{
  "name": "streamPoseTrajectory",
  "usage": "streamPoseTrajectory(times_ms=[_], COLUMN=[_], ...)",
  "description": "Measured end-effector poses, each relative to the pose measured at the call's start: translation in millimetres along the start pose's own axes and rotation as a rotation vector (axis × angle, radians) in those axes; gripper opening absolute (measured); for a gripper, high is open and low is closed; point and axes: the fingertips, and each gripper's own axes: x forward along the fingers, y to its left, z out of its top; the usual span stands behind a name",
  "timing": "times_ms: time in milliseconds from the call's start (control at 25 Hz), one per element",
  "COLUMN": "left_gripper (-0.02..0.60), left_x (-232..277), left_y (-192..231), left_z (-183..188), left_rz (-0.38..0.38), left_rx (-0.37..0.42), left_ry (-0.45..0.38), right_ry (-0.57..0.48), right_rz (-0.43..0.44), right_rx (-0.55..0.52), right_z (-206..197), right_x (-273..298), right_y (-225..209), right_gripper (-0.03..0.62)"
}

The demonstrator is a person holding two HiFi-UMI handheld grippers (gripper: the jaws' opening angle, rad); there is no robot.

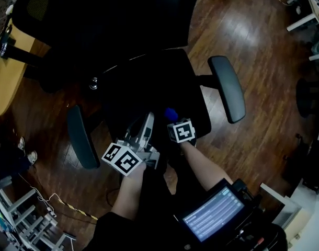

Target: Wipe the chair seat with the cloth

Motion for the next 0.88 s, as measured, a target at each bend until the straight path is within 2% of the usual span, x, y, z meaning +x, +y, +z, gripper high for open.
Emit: streamPoseTrajectory(times_ms=[200,400,600,720,880], left_gripper=[-0.006,-0.006,-0.006,-0.006,-0.006], left_x=[32.3,42.8,33.9,19.9,-12.8], left_y=[-19.7,-29.3,-27.2,-28.0,-50.1], left_z=[-30.9,-44.5,-38.7,-15.5,22.1], left_rz=[-0.063,-0.086,-0.055,-0.029,-0.011], left_rx=[0.004,0.006,0.001,0.003,0.017], left_ry=[0.073,0.104,0.083,0.051,0.03], right_ry=[-0.046,-0.051,-0.061,-0.145,-0.315], right_rz=[-0.076,-0.056,-0.062,0.063,0.295], right_rx=[0.009,0.006,0.025,0.004,0.005], right_z=[0.9,-4.8,-3.1,29.5,77.4], right_x=[-28.6,-36.4,-43.6,-66.0,-138.8], right_y=[-57.5,-72.4,-80.2,-48.0,32.5], right_gripper=[0.048,0.048,0.048,0.048,0.048])
